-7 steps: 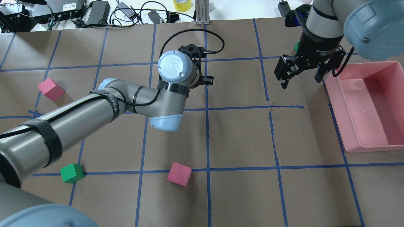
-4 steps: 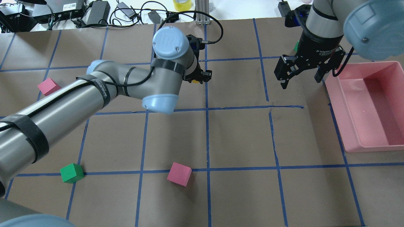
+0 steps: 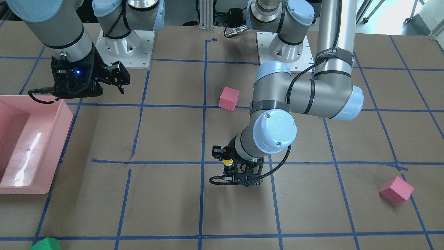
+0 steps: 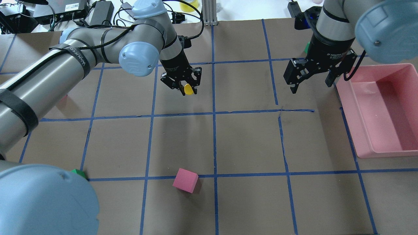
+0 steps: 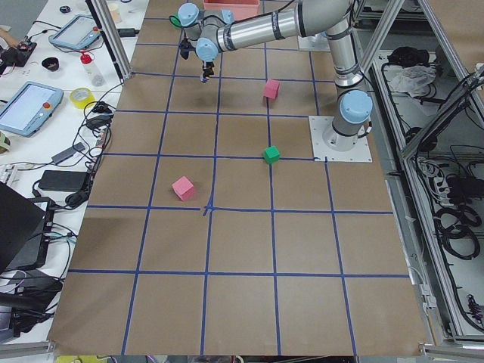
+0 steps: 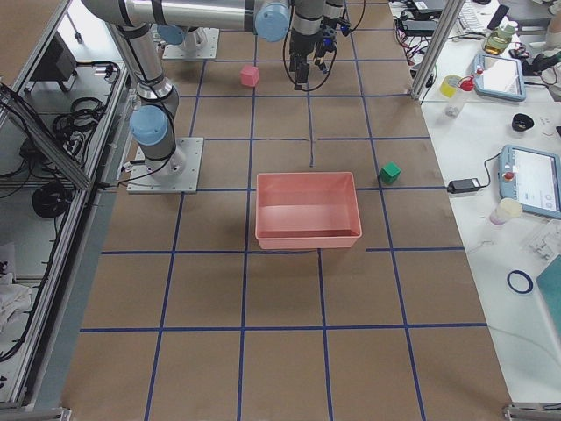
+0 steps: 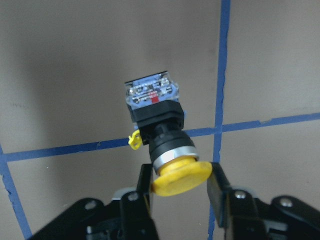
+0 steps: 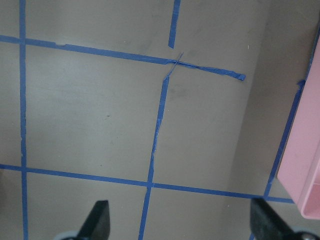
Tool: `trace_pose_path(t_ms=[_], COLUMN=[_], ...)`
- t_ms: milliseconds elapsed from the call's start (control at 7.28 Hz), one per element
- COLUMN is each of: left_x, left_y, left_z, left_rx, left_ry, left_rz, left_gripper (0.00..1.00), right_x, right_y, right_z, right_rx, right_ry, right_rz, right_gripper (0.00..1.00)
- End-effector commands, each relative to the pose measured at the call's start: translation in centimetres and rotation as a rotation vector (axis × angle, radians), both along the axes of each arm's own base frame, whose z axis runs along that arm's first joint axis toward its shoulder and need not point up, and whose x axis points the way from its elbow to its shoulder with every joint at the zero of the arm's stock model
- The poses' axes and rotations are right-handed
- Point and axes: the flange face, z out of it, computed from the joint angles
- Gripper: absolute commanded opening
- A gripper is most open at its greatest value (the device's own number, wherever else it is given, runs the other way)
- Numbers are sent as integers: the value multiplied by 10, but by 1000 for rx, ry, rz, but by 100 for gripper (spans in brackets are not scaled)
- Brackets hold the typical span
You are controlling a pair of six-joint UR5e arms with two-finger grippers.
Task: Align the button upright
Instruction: 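Lift and rotate the button with the left gripper to stand upright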
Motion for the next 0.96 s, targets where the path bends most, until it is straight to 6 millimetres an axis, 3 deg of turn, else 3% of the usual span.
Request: trace_pose_path(t_ms=[0, 137, 275, 549, 824], left_x=[-18, -36, -41, -49, -50], left_y=[8, 19, 22, 14, 6], left_z=[-10, -18, -26, -48, -53], left_rx=[165, 234, 266, 293, 259], left_ry=[73, 105, 100, 165, 171], left_rz=[210, 307, 367, 377, 354], left_gripper=[5, 3, 1, 0, 3], right_x=[0, 0, 0, 0, -1], right_y=[0, 0, 0, 1, 1], right_z=[0, -1, 0, -2, -4], right_rx=[1, 2, 1, 5, 8], right_ry=[-1, -1, 0, 0, -1], right_rz=[0, 0, 0, 0, -2], right_gripper=[100, 100, 100, 100, 100])
